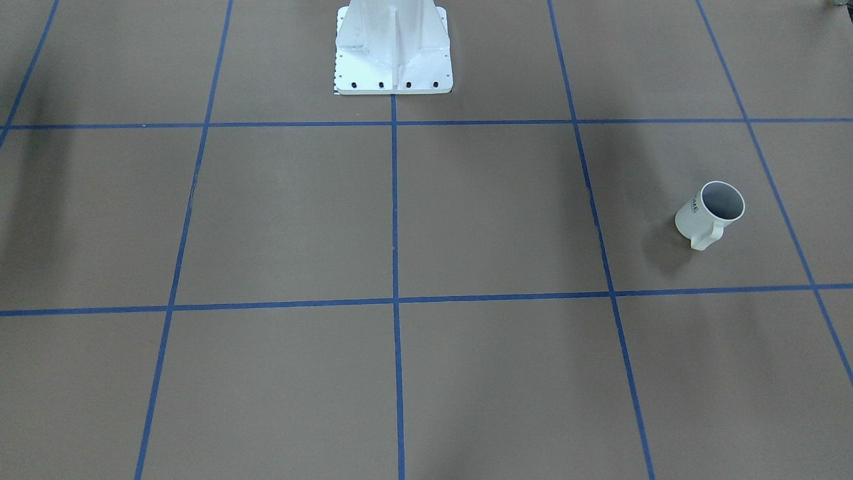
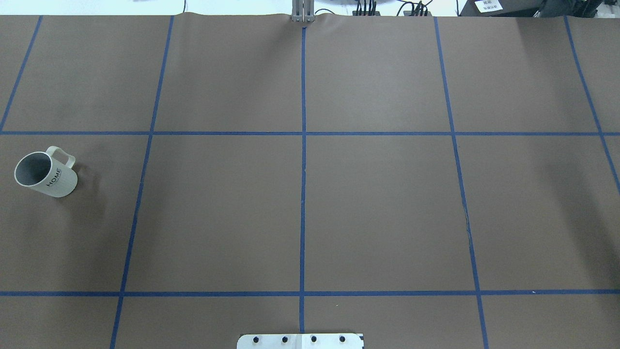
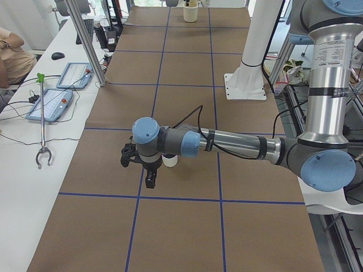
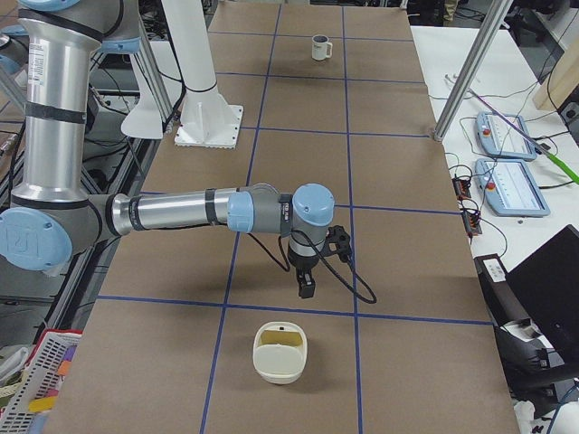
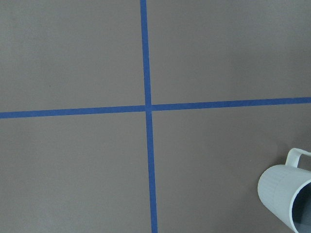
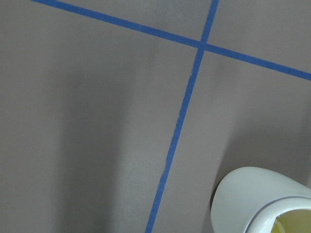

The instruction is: Left arm hands cup to right arm to dump lemon

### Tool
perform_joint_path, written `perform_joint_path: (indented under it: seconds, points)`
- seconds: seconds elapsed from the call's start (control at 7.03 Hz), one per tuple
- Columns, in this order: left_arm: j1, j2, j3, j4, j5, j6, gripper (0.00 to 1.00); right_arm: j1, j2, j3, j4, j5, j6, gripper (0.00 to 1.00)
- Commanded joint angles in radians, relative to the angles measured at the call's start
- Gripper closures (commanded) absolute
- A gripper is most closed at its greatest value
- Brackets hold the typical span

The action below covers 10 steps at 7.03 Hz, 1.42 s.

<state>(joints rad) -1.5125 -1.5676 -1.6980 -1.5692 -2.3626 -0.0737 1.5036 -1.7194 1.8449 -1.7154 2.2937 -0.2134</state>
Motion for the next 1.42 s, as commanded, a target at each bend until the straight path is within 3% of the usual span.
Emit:
perform_joint_path:
  seconds: [0.0, 1.28]
  points:
    - [-0.001, 0.004, -0.006, 0.001, -0.004, -0.001, 0.00, -0.009, 0.007, -0.004, -0.001, -0.017, 0.000, 0.00]
    - [-0.001, 0.009, -0.011, 0.001, -0.001, -0.003, 0.00, -0.022, 0.004, -0.004, -0.001, -0.016, 0.075, 0.00]
